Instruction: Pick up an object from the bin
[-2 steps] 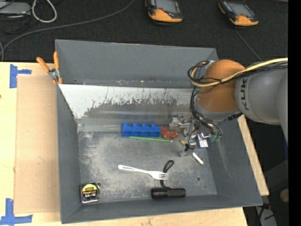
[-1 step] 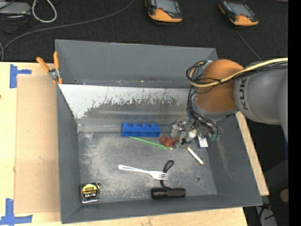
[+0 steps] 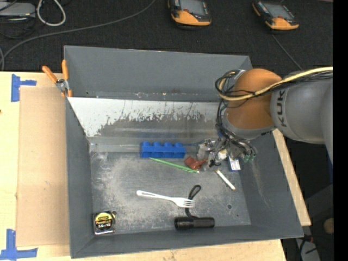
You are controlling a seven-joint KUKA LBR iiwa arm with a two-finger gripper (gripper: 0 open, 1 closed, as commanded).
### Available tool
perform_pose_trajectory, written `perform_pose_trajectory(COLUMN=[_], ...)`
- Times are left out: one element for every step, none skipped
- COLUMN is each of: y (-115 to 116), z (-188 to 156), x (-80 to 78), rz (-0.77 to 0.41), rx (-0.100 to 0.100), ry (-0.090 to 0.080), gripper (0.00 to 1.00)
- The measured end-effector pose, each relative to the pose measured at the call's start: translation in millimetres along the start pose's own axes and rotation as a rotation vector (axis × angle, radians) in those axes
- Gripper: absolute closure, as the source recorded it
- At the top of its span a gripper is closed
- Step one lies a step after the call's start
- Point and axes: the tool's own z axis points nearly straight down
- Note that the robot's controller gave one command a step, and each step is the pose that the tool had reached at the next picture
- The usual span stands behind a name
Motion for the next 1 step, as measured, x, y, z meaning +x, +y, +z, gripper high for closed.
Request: perform_pose_trajectory(y=[2.1], z=[-29.1], x=[3.5], rz=[-0.001], rx=[-0.005], ry=[0.012], gripper=[1.0])
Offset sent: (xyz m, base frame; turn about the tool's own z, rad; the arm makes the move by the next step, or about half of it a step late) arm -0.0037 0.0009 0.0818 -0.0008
